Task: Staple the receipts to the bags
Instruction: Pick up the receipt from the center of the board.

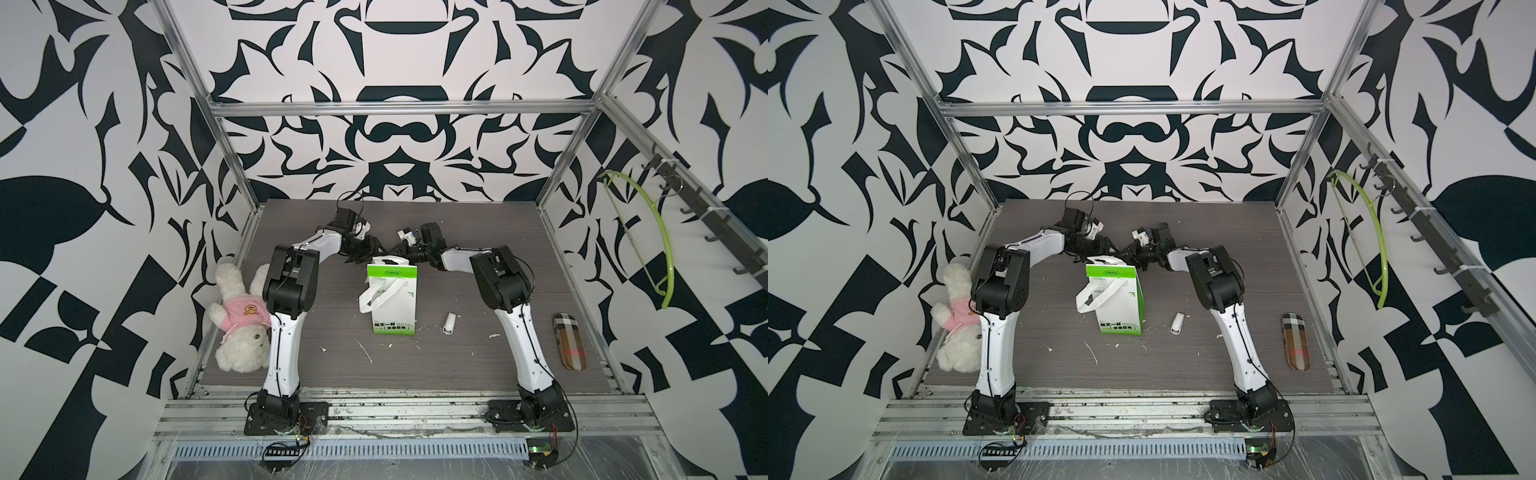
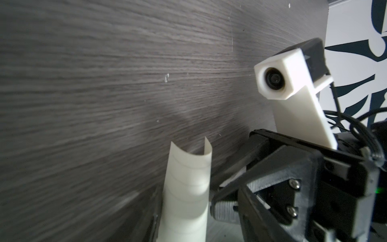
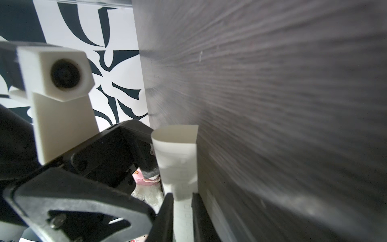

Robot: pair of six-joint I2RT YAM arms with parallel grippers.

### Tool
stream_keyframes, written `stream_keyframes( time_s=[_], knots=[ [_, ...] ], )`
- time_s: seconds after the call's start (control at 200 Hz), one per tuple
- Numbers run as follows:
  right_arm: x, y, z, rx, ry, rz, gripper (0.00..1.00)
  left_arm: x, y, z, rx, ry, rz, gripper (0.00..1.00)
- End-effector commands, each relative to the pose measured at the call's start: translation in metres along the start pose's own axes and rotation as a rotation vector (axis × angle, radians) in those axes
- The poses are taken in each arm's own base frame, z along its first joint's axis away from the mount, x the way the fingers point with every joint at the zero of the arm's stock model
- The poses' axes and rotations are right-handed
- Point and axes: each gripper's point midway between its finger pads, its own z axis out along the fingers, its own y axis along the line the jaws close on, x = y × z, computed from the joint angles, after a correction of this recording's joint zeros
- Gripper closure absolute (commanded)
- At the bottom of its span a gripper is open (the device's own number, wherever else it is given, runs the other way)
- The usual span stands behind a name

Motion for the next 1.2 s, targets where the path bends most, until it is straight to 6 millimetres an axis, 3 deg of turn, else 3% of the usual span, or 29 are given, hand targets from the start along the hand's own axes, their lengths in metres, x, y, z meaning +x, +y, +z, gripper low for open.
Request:
stream_keyframes(
  time_s=[0.0,0.57,0.88,1.025,1.195],
  knots=[
    [-0.001,0.035,-0.004,-0.073,-0.004,-0.097,0.86,0.053,0.046,0.027,-0.141,0.158,-0.101,0.42],
    [-0.001,0.031,-0.007,-0.074,-0.008,-0.093,0.9,0.055,0.073,0.031,-0.276,0.188,-0.118,0.61],
    [0.0,0.029,-0.01,-0.074,-0.01,-0.09,0.9,0.054,0.074,0.025,-0.299,0.176,-0.102,0.67],
    [-0.005,0.028,-0.026,-0.071,-0.045,-0.087,0.88,0.038,0.073,0.009,-0.306,0.133,-0.102,0.69],
    [-0.022,0.026,-0.076,-0.055,-0.156,-0.08,0.85,0.015,0.069,-0.025,-0.298,0.062,-0.114,0.7]
  ],
)
